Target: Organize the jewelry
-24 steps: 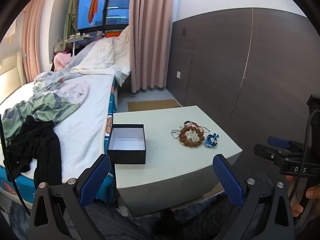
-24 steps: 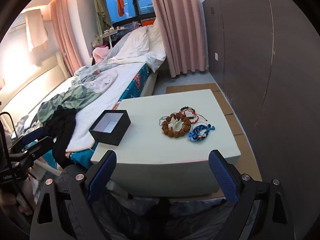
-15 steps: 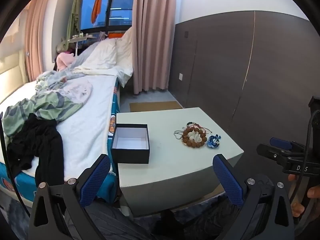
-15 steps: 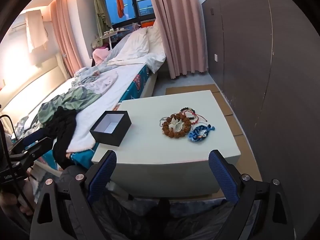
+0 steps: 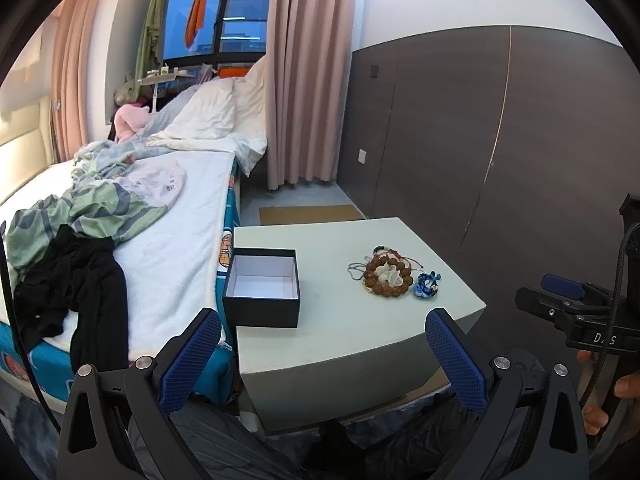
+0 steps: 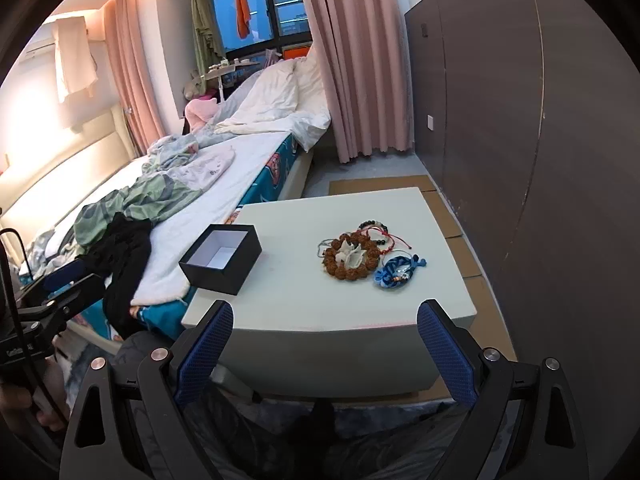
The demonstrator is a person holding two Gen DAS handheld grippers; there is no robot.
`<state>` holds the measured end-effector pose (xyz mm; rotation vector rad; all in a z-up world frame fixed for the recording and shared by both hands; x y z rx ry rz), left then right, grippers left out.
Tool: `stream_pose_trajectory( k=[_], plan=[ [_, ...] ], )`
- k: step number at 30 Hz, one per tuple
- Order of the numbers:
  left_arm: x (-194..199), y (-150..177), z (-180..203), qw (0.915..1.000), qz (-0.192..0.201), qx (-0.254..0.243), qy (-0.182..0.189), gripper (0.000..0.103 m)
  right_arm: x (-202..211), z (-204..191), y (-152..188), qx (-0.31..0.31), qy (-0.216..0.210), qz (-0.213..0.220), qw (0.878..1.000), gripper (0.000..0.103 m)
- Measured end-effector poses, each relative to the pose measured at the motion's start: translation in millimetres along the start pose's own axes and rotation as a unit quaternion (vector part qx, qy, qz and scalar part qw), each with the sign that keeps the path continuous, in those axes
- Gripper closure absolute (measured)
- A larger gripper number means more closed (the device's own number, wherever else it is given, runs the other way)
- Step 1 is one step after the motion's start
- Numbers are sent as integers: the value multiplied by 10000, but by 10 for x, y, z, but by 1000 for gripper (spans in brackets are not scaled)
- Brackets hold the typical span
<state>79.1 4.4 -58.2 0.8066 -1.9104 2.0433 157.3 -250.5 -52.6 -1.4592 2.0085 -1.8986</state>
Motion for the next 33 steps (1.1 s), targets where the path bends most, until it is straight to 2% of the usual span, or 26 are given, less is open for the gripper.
stream_pose_trajectory(
  k=[17, 33],
  plan=[
    [20, -22, -20, 10000, 27, 24, -5, 1, -2, -28, -3, 45, 34, 19, 10000, 9],
    [89, -58, -12, 10000, 86, 8, -31, 1, 62, -16, -71, 147, 51, 207, 9997, 9]
  ],
)
Point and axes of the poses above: each gripper's, at about its wrist camera, not at the fingertips, and x roughly against the way its jaws point, z to its right, y to its underside, the point moved 10 cm from there along -x, roughly the way its jaws point, and after that the axes turned 12 degrees about -y, right-handed, at the moved point
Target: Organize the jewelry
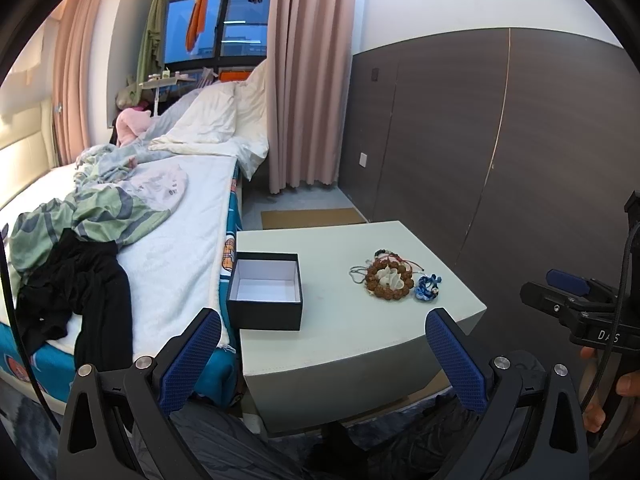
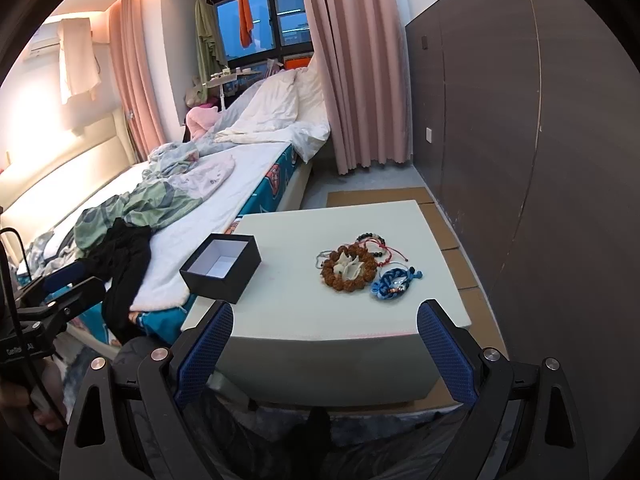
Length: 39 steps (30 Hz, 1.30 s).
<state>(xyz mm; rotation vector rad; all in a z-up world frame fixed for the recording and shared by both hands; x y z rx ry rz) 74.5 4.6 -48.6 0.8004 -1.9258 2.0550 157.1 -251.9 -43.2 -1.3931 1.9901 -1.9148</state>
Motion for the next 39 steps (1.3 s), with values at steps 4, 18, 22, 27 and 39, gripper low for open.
stream_pose_trajectory(
  k=[4, 18, 22, 27, 39],
  plan=[
    [19, -10, 2, 10000, 11, -5, -1, 1, 6, -3, -6, 16, 6, 4, 10000, 9],
    [59, -33, -7, 10000, 28, 10, 15, 1, 11, -9, -6, 28, 10, 4, 10000, 9],
    [66, -47, -2, 10000, 28, -9, 18, 1, 12, 4, -13, 26, 17, 20, 10000, 9],
    [67, -70, 18, 10000, 22, -61, 38, 1, 24, -4, -19, 16, 35, 43, 10000, 9],
    [-279, -150, 337, 9989, -172, -369, 224, 1, 7, 367, -49, -350, 93, 128, 9993, 9]
  ],
)
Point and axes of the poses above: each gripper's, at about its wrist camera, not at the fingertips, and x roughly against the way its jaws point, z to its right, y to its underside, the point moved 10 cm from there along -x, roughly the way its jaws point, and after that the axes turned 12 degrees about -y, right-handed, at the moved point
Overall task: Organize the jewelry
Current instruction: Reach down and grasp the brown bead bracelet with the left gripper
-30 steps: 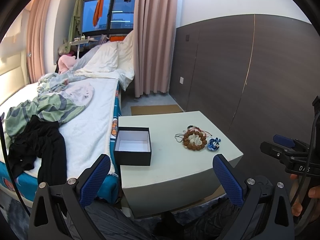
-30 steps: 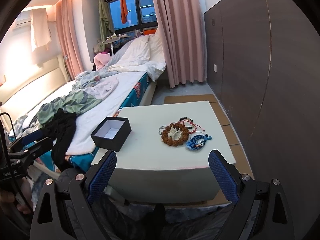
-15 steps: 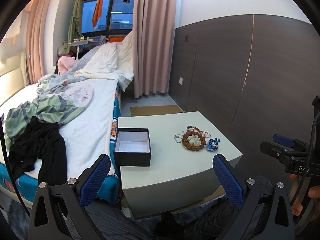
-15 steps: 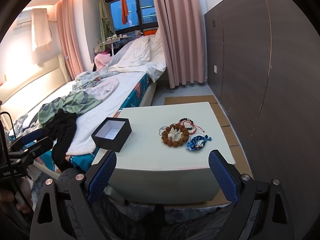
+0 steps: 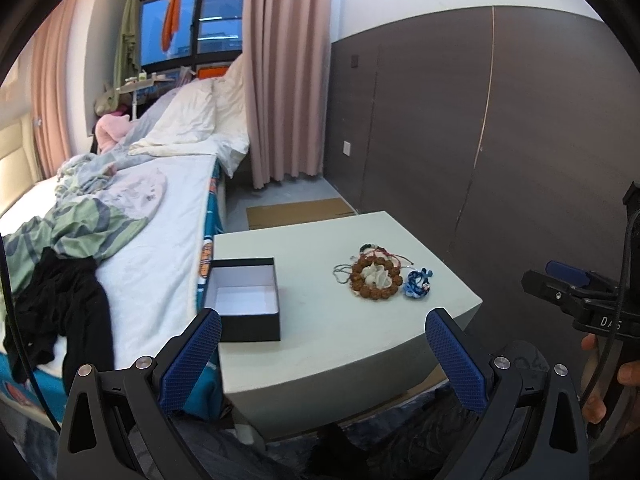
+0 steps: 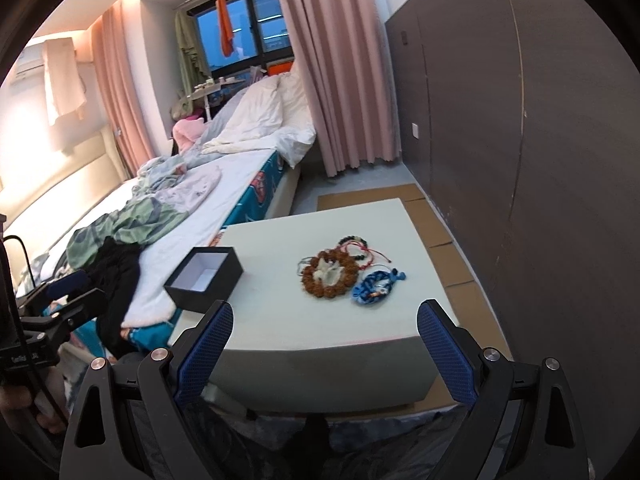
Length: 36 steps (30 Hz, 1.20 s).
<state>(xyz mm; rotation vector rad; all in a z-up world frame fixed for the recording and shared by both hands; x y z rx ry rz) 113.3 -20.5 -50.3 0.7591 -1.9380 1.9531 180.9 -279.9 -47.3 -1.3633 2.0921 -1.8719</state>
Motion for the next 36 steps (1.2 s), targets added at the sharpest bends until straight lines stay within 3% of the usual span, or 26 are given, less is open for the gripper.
stream_pose_trajectory(
  k=[15, 27, 31, 36],
  plan=[
    [-849, -113, 515, 9966, -588, -359, 453, 4, -448, 772, -7, -666, 153, -319, 9972, 9],
    [-1538, -31, 778, 9864, -1400, -576, 639, 37, -809, 1097, 9, -1011, 127, -545, 9933, 9],
    [-1773, -21, 821, 9820, -1660, -593, 685, 56, -920, 1163, 0, -1092, 132, -636, 9919, 9],
    [-2033, 7, 878, 9781, -1875, -557, 712, 64, -1032, 1253, 8, -1144, 207, -778, 9902, 9]
  ],
)
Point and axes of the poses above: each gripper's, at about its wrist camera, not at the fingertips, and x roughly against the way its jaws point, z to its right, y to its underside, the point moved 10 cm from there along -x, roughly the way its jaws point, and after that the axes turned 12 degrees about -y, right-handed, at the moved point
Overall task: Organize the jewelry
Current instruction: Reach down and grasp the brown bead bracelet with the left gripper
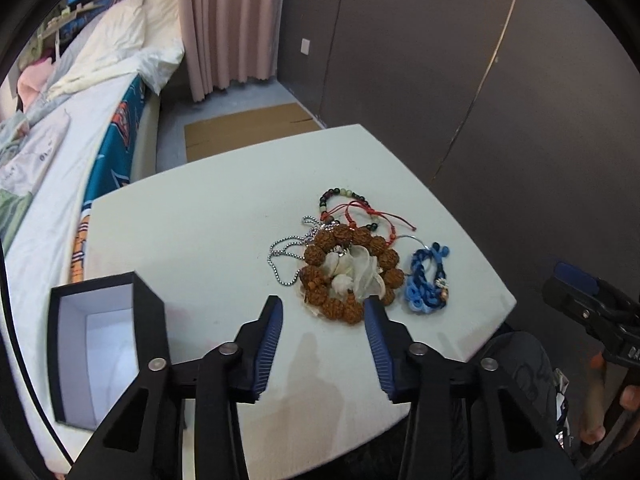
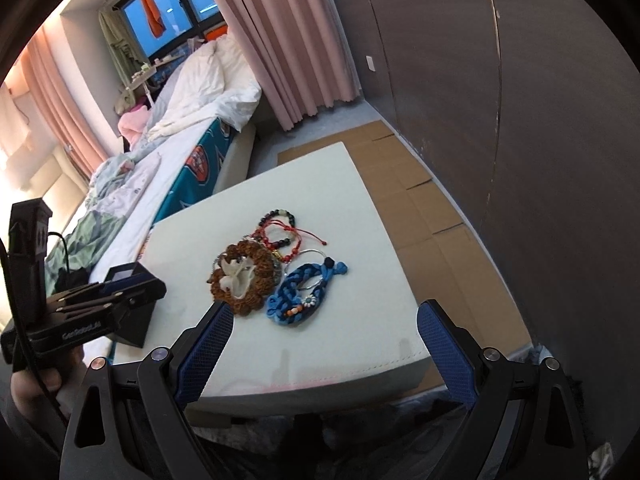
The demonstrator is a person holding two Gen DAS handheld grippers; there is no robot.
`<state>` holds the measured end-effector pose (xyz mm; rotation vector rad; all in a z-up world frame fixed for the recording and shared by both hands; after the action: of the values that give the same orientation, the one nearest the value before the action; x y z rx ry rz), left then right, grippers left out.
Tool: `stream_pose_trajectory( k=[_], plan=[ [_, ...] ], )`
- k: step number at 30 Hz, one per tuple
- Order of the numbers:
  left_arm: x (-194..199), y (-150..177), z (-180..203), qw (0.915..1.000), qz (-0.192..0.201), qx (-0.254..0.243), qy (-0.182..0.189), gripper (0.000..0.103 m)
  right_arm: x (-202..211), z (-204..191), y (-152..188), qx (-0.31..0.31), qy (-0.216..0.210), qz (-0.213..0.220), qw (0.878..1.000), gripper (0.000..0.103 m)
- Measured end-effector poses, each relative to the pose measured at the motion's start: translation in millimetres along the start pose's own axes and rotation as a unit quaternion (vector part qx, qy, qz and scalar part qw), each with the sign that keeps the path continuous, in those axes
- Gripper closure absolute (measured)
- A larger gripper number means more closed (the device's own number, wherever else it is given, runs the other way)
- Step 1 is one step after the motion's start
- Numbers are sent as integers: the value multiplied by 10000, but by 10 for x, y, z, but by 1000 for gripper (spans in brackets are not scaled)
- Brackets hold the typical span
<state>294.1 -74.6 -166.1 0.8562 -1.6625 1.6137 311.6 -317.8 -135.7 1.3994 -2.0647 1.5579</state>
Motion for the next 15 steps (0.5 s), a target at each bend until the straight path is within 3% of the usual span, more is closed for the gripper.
stream_pose_trajectory(
  k=[2, 15],
  plan=[
    [-107, -20, 12, 9999, -110, 40, 28, 70, -53, 37, 2, -49, 8, -81, 10000, 9],
    [-654, -99, 20, 9987, -476, 167, -30, 75, -329, 145, 45, -166, 71, -502, 9986, 9]
  ],
)
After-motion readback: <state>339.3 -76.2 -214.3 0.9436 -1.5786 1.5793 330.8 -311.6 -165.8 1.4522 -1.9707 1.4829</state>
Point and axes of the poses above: each gripper's, at about its wrist camera, not at the fingertips, and x roughly against the way its jaws point, z to its right, y to its underside, the point moved 10 cm from there along -x, roughly the way its jaws point, and after that the axes turned 12 degrees about -y, right-handed, at the moved point
